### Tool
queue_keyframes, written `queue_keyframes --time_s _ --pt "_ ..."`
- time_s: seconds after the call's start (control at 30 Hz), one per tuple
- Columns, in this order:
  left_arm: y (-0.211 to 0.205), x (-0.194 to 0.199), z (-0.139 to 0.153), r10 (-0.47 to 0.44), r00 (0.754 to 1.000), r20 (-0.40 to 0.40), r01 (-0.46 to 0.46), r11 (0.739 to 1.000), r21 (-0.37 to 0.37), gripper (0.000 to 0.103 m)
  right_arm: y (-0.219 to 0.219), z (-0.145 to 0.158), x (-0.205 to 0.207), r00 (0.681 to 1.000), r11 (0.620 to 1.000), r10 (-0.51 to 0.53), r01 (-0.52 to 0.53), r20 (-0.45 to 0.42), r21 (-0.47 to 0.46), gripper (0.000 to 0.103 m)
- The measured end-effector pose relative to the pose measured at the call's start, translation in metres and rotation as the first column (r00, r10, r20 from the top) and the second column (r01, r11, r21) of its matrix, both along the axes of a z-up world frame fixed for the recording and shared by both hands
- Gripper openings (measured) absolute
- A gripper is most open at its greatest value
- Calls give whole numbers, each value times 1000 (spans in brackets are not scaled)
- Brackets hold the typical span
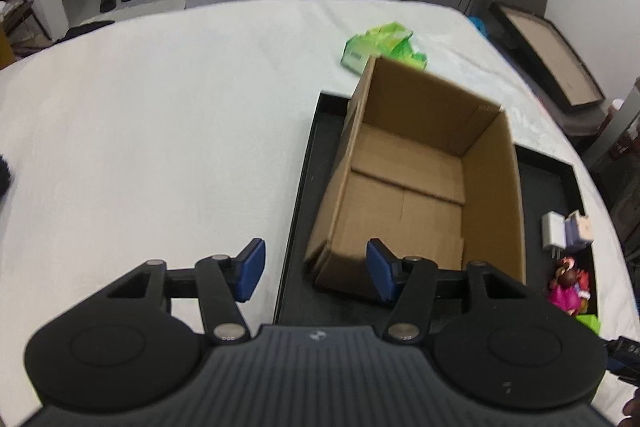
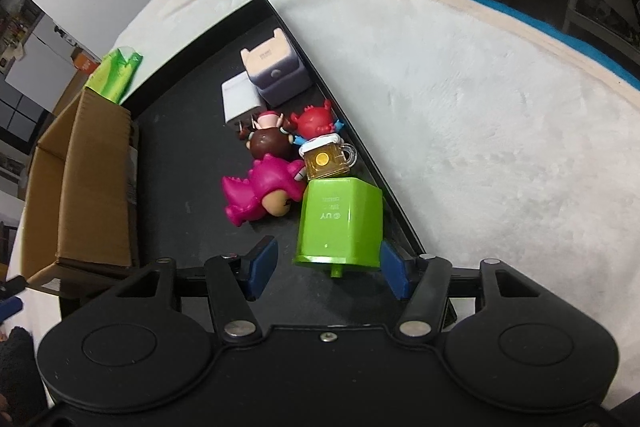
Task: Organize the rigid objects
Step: 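Grasp the lime-green cube with the right gripper while the left gripper grips the box wall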
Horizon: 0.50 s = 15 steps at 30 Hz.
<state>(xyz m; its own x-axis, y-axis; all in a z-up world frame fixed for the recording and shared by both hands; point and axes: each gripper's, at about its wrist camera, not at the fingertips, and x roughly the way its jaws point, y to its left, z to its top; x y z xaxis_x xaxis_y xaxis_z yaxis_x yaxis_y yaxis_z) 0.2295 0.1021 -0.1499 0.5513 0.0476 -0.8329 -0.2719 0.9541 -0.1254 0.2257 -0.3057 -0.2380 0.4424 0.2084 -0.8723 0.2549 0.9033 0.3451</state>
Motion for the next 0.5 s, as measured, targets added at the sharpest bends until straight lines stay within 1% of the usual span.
queue_keyframes --time_s 0.07,0.13,0.23,0.37,0.4,0.5 --pt "1 1 4 -12 1000 15 12 1000 10 55 -1 -2 1 1000 1000 -1 1 2 4 56" --pt "3 7 3 -14 1000 10 14 1000 17 55 -1 -7 3 1000 1000 -7 7 -7 13 56" --pt "9 19 -5 8 1000 -16 -8 1000 15 55 -3 -14 4 1000 999 -23 23 -20 34 55" --pt "15 31 -19 23 998 -56 -23 1000 7 55 -7 -18 6 999 997 -44 45 -17 65 54" --pt "16 33 -22 23 998 -66 -23 1000 -3 54 -8 -18 6 999 996 -49 50 -17 68 54" --pt "16 37 -29 19 996 -85 -20 1000 -17 45 -10 -21 7 998 994 -57 59 -23 87 54"
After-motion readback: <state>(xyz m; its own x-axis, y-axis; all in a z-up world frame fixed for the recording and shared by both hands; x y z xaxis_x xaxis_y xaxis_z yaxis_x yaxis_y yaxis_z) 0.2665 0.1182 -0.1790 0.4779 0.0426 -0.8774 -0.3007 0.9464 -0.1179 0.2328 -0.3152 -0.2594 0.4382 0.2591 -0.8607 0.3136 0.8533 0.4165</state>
